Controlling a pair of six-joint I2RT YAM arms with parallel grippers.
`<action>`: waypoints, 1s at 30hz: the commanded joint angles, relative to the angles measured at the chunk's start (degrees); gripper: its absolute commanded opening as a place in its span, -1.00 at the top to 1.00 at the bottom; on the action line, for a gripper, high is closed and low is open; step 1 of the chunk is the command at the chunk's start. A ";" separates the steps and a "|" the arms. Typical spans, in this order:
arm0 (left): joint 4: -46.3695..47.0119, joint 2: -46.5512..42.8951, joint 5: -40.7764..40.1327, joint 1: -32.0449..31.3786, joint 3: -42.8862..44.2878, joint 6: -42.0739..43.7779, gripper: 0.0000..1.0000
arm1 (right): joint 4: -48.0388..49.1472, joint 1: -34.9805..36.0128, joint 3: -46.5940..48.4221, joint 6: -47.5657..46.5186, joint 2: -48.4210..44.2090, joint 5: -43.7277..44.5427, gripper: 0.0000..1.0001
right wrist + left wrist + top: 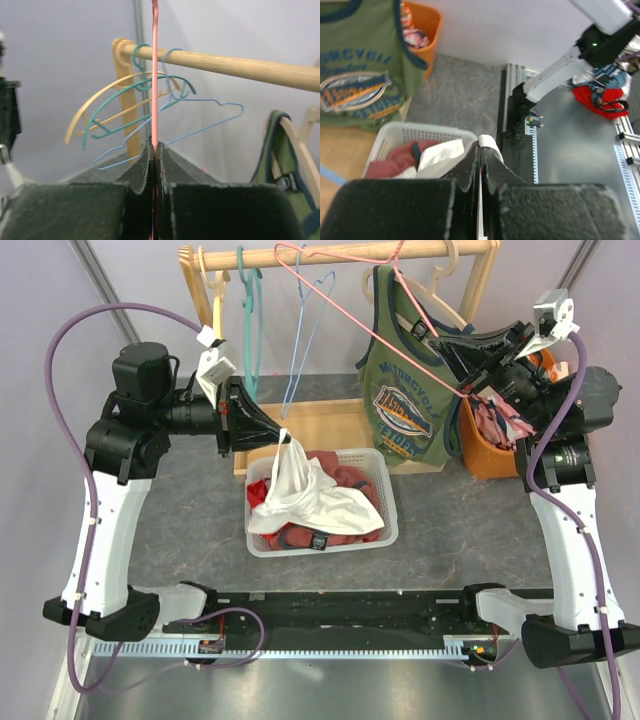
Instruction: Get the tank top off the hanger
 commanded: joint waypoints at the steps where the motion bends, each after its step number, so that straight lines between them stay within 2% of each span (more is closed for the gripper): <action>1: 3.30 2.69 3.34 -5.79 3.86 -3.59 0.96 | 2.12 -0.92 -2.67 2.69 -2.98 11.42 1.00; 6: 1.37 5.24 -4.56 -11.52 -2.54 4.23 0.96 | -0.16 -1.01 -3.29 1.64 -4.39 12.22 1.00; 11: 3.12 8.66 -15.20 -11.52 -8.00 10.20 0.96 | -5.69 -0.93 -3.20 -1.17 -5.88 14.41 1.00; 16: 5.76 11.75 -23.20 -11.35 -2.57 9.16 0.96 | -10.27 -0.84 -6.88 -1.44 -9.74 20.02 1.00; 24: 4.80 15.71 -26.90 -11.35 16.24 8.81 0.96 | -12.73 1.97 -7.68 -3.46 -11.33 23.82 1.00; 28: 4.71 15.18 -25.77 -11.43 18.37 9.34 0.97 | -12.56 2.06 -7.86 -2.84 -10.72 24.00 1.00; 30: 4.71 14.57 -23.84 -11.43 14.60 9.33 0.96 | -12.73 2.06 -7.51 -2.58 -10.63 23.82 1.00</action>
